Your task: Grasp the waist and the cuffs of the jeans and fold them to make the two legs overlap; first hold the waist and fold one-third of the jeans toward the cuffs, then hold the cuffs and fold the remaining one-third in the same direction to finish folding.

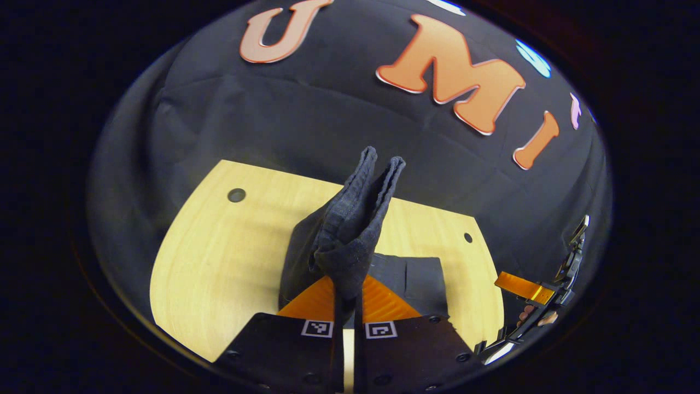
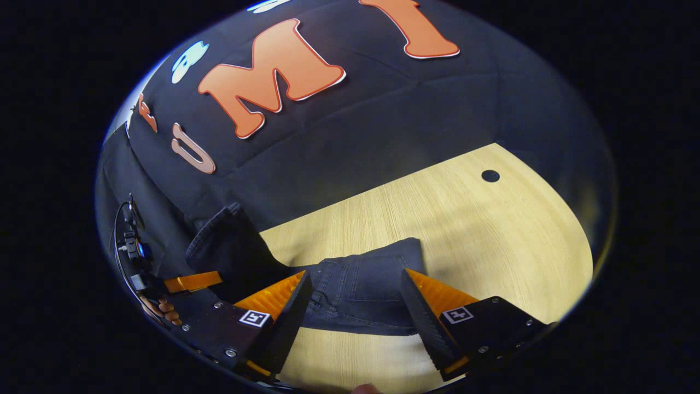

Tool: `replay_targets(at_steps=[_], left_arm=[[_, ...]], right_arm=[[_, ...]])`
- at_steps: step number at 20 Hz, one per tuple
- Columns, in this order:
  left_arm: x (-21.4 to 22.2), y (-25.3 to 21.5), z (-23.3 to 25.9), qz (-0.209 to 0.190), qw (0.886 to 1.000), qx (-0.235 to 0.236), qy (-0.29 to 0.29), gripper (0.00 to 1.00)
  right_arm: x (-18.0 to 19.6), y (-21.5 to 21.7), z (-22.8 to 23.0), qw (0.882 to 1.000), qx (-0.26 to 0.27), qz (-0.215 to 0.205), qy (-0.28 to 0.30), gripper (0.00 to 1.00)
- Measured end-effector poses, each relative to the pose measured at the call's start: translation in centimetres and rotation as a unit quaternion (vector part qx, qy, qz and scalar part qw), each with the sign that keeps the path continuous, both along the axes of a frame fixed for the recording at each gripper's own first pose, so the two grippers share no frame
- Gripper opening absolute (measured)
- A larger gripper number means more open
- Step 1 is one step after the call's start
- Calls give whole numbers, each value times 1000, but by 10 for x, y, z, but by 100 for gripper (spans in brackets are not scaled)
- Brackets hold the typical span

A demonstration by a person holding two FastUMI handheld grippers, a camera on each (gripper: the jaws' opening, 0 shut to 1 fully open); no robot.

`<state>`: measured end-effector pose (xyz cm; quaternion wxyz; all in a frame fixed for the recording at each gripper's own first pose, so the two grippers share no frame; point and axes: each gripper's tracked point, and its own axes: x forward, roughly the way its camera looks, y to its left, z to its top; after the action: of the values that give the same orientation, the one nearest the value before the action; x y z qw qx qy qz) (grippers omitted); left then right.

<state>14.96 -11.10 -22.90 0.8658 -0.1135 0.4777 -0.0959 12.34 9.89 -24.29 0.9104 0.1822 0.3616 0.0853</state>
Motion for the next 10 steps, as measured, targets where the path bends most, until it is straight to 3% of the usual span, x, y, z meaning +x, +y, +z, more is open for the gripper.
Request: replay_targets(at_steps=[10], left_arm=[[-29,-111,-65,-77,995,49,38,7]], right_arm=[[-6,-21,13,999,-24,18,-36,99]])
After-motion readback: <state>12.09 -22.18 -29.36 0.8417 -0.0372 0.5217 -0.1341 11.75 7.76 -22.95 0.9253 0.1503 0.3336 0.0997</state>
